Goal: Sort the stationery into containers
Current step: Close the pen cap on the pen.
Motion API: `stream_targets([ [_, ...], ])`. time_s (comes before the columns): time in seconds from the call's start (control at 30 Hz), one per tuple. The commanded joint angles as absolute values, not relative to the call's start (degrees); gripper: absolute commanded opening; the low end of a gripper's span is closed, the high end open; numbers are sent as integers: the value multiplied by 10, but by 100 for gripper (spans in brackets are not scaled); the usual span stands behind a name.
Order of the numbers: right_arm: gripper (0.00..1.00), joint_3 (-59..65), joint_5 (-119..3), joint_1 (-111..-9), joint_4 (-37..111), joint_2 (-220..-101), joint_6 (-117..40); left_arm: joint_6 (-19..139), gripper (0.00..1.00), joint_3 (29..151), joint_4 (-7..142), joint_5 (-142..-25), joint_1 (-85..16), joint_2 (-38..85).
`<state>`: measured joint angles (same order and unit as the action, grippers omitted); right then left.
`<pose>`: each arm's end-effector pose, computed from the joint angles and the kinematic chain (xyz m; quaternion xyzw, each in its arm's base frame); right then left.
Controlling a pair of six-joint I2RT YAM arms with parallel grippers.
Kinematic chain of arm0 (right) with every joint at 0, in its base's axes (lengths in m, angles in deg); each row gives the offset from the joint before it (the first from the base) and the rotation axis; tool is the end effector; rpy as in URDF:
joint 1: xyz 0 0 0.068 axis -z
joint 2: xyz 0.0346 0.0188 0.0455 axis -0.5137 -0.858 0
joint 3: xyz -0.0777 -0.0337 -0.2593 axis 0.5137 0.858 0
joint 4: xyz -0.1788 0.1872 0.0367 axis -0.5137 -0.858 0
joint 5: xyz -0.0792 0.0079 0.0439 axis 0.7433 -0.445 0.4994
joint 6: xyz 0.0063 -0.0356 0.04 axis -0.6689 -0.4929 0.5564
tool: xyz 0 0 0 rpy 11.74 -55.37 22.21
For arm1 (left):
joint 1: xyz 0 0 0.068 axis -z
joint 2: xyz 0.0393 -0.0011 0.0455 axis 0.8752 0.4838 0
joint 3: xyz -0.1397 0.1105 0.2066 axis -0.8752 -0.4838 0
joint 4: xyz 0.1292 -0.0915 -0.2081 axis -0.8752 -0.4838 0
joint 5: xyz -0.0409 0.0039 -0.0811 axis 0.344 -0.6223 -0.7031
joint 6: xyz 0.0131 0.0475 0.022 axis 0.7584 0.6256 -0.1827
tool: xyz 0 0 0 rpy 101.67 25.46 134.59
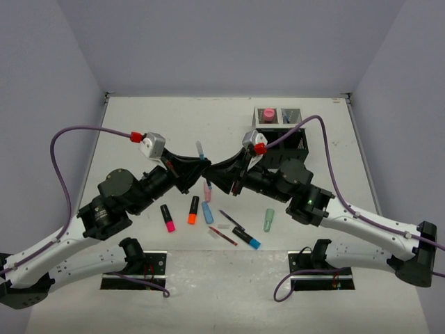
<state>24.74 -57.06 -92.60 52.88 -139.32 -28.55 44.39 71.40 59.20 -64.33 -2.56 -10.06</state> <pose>0.1132 0.2191 0.3922 -0.2925 0.5820 0.5088 0.5629 0.0879 -0.1308 0.4097 0.1126 0.6604 -0.4570 0.5851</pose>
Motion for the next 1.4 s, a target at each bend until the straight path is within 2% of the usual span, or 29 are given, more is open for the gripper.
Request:
stream_targets([
  [0.0,33,217,-595,-926,548,-1409,-292,493,0,727,643,-707,-24,-109],
  [0.17,31,201,-607,-926,546,-1424,-290,507,0,735,668,-746,-24,-107],
  [0.27,4,195,-610,-926,545,-1427,-290,511,0,740,665,-745,-24,-104],
  [0.3,0,195,-610,-926,545,-1426,-290,512,6,742,661,-742,-24,-103],
  [0.47,0,202,-605,-927,552,-1419,-294,529,70,744,654,-734,-24,-102],
  [0.5,0,203,-603,-927,551,-1417,-295,532,80,749,644,-730,-24,-102],
  [0.57,0,205,-597,-926,549,-1415,-297,535,92,767,608,-692,-24,-96],
  [0.63,0,205,-596,-927,548,-1415,-300,535,98,790,589,-663,-24,-92],
  [0.9,0,199,-631,-927,543,-1422,-307,531,90,834,569,-583,-24,-91],
  [1.37,0,201,-620,-926,549,-1416,-311,529,56,837,605,-639,-24,-69],
])
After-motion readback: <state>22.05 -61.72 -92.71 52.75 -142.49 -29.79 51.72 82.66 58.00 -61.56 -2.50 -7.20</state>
